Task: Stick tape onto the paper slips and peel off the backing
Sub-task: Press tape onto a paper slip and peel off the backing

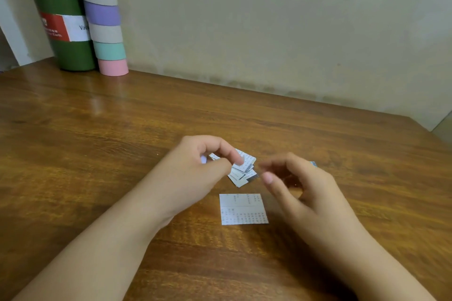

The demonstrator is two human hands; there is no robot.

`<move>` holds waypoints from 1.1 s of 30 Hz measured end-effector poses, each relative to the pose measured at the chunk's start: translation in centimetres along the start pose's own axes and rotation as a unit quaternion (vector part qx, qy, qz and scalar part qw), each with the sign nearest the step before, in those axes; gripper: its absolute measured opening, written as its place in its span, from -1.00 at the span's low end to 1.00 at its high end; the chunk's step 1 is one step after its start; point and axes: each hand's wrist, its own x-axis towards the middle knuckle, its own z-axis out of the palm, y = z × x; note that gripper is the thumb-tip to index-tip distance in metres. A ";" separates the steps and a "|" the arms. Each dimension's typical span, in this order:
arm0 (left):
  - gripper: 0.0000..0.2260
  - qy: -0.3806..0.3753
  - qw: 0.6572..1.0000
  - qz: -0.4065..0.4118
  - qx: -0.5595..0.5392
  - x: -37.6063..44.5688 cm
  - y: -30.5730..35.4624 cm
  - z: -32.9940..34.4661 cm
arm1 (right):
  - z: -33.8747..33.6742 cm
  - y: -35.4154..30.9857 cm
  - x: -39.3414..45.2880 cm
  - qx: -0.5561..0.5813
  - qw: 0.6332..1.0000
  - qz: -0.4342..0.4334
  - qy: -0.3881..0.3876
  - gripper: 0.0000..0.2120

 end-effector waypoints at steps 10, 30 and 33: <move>-0.82 -0.035 0.995 0.049 0.073 -0.3 0.1 0.7 | 0.8 -1.1 0.0 0.129 0.991 0.003 -0.034 -0.87; -0.69 -0.052 0.981 0.035 0.182 -0.6 -0.2 1.0 | 0.4 -1.3 0.2 0.170 0.977 0.119 -0.040 -0.70; -0.48 -0.088 0.964 0.049 0.247 -0.4 -0.8 1.1 | 0.6 -1.6 0.1 0.182 0.972 0.135 -0.063 -0.67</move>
